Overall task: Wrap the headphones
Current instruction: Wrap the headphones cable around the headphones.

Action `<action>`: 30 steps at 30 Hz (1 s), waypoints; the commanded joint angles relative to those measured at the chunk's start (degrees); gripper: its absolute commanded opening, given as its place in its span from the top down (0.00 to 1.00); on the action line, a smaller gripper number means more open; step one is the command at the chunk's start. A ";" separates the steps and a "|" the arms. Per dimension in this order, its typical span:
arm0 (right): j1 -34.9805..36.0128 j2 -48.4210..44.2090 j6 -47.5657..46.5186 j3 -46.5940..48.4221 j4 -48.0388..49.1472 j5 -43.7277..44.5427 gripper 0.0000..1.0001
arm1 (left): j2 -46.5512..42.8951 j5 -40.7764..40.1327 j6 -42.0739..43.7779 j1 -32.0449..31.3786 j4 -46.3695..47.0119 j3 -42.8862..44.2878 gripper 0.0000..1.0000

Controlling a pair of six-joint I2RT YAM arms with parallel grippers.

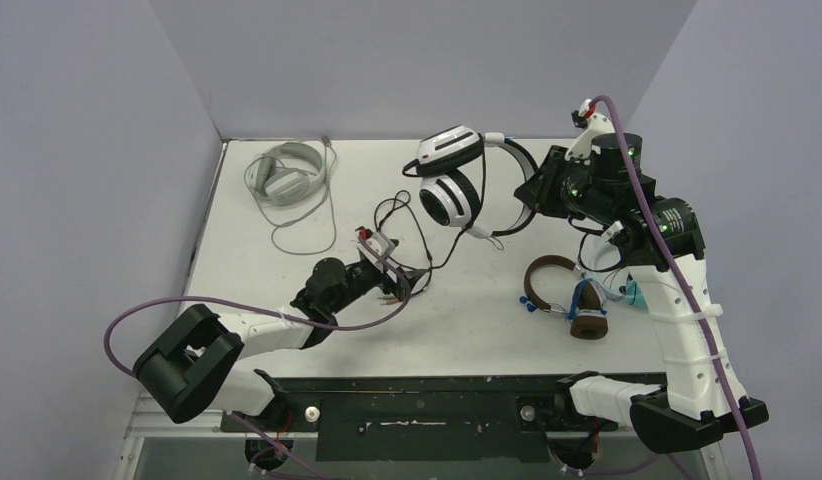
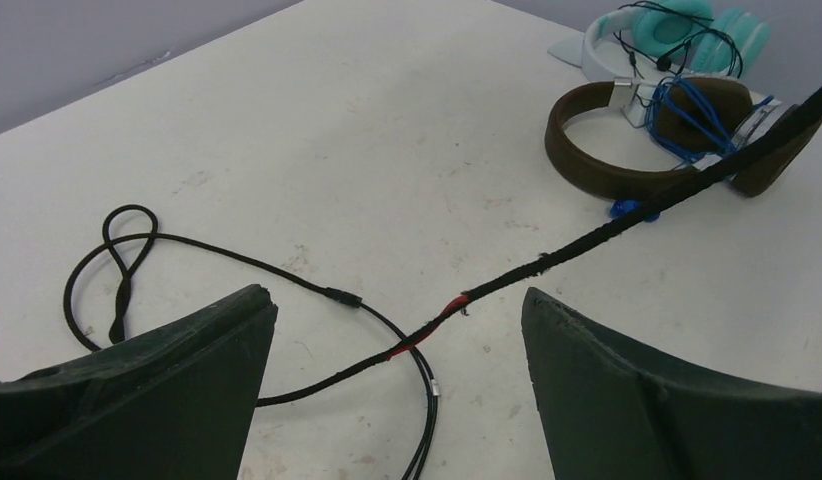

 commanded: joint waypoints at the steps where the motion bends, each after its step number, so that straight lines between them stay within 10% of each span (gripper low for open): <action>1: -0.01 -1.98 2.67 2.44 6.18 -1.61 1.00 | -2.05 2.90 8.65 -1.83 -1.01 1.02 0.10; 18: -0.01 -2.70 3.73 3.88 5.68 -5.80 1.00 | 17.44 1.55 15.91 -5.23 3.56 11.26 0.17; 30: -0.05 -4.48 2.63 4.20 3.36 -9.54 1.00 | 21.49 9.65 5.11 4.64 13.39 11.36 0.96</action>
